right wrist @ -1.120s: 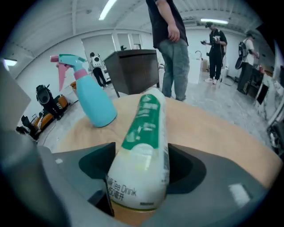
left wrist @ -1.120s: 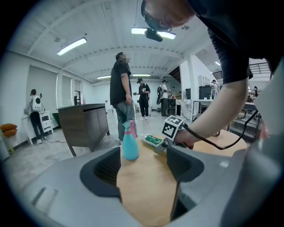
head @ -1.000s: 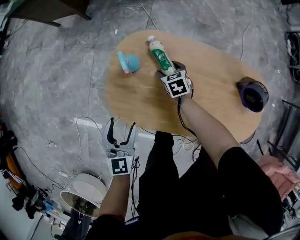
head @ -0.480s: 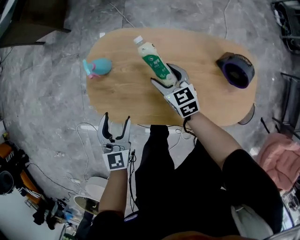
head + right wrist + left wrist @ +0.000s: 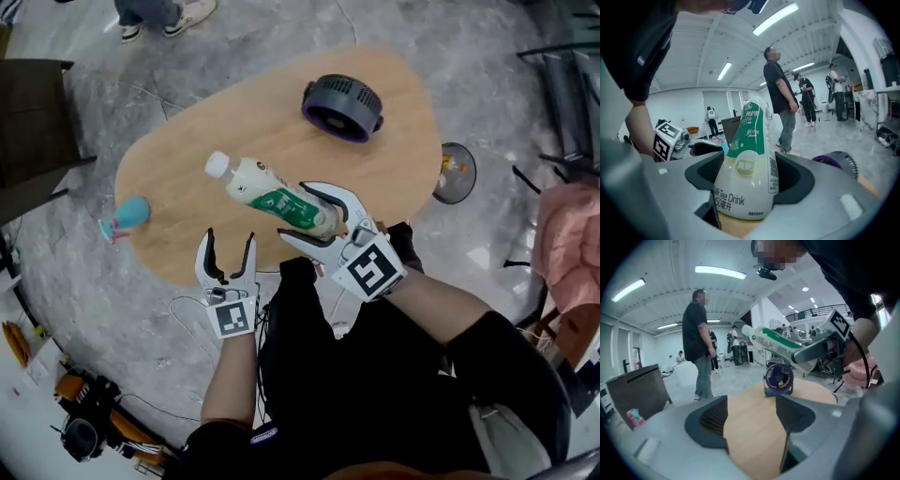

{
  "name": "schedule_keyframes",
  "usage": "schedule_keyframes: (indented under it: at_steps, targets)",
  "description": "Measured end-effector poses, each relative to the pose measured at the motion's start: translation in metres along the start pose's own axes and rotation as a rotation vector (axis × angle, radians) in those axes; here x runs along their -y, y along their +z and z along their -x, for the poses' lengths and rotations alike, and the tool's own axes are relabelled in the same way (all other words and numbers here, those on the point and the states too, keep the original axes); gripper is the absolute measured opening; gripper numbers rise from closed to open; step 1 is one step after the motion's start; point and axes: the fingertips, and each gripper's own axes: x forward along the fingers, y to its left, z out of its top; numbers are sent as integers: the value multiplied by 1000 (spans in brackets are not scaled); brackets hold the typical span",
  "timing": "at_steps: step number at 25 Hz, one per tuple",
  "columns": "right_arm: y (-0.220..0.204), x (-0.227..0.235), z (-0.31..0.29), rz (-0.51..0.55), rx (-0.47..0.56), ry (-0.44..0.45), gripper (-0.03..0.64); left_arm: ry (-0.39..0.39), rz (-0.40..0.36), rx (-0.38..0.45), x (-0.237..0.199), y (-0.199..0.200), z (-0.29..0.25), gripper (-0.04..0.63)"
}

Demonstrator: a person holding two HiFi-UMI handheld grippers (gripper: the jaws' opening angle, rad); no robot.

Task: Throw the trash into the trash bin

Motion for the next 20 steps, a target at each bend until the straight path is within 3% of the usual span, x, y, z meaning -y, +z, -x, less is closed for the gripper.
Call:
schedule_keyframes:
  at_steps: [6,11,16,20]
  targets:
    - [-8,47,115,-64,89,-109,350,-205,-122,-19,102,35,-50,328]
    - [-70,113,228,-131,74,-261,350,-332,-203,-5,194,61,-101,328]
    - [-133,159,308,-235,70,-443,350,-433,-238,12,267,86,-142,328]
    - [-205,182,354,-338,-18,-559,350,-487,-252,5,314,94,-163,328]
